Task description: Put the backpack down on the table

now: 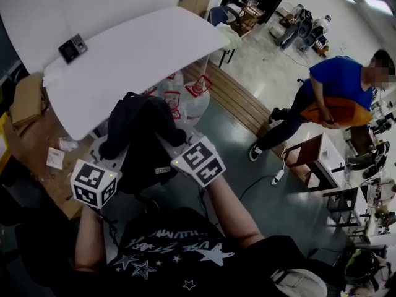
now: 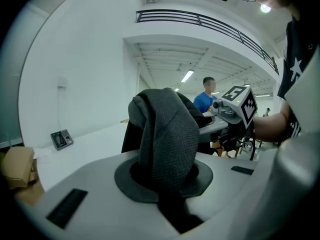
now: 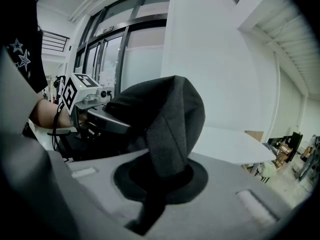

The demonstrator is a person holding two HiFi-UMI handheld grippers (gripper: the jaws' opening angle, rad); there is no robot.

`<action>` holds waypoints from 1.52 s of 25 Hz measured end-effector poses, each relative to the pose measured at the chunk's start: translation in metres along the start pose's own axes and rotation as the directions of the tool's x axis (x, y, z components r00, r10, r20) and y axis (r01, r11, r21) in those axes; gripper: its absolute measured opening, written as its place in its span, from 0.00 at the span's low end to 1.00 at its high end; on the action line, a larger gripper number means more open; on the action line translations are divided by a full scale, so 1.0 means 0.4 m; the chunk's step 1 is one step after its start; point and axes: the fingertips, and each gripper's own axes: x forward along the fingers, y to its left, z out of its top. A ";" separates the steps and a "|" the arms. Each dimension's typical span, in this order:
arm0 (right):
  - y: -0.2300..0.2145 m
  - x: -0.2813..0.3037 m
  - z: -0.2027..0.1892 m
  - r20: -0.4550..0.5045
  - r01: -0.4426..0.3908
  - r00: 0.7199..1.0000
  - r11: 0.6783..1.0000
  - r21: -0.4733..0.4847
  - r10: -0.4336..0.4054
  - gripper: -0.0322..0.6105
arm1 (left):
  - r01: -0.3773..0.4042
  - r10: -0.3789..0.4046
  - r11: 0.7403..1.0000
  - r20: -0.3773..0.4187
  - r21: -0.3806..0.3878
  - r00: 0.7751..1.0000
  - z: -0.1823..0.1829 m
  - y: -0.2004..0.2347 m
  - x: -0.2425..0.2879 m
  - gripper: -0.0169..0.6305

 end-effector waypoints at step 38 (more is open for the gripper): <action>-0.613 0.158 0.199 0.150 -0.035 0.988 0.995 -0.092 0.048 0.07 | -0.098 0.096 0.994 0.030 0.058 0.995 0.351 0.292 0.457 0.11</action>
